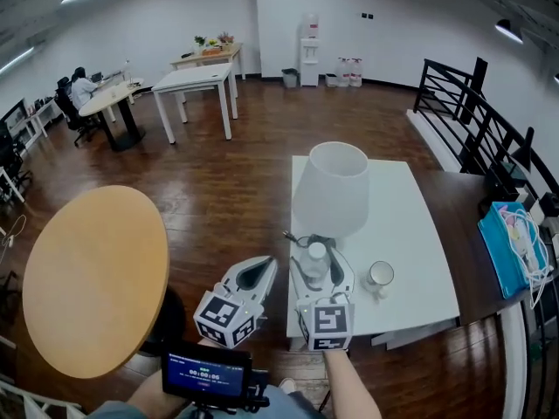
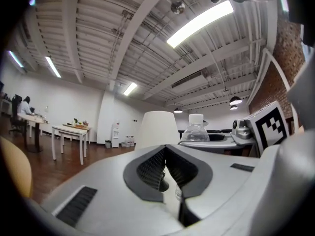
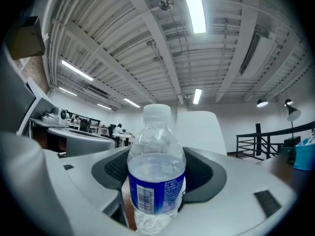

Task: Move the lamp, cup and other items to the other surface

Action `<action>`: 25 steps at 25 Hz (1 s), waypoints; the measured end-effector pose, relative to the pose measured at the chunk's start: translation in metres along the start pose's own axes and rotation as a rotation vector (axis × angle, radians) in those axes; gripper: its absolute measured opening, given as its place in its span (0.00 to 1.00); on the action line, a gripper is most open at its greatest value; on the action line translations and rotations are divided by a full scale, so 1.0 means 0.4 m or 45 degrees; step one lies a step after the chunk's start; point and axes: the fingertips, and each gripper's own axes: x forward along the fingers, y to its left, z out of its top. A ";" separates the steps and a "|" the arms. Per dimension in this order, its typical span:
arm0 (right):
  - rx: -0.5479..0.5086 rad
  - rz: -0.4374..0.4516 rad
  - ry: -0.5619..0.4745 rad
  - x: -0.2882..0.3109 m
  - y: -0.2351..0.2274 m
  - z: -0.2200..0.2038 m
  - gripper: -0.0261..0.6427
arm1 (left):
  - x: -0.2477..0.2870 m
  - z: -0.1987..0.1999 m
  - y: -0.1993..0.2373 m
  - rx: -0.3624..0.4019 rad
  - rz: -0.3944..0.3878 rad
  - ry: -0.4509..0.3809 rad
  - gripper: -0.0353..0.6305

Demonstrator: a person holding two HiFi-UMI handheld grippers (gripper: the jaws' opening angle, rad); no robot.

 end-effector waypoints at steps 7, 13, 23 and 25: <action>-0.010 0.135 -0.023 0.054 0.157 0.043 0.49 | -0.116 0.015 0.109 -0.021 0.130 -0.021 0.06; -0.012 0.254 -0.053 0.102 0.322 0.082 0.49 | -0.240 0.030 0.209 -0.028 0.245 -0.041 0.06; -0.010 0.483 -0.062 0.157 0.640 0.099 0.49 | -0.501 0.030 0.377 -0.032 0.465 -0.080 0.06; -0.004 0.546 -0.077 0.164 0.722 0.109 0.49 | -0.571 0.025 0.415 -0.030 0.522 -0.099 0.06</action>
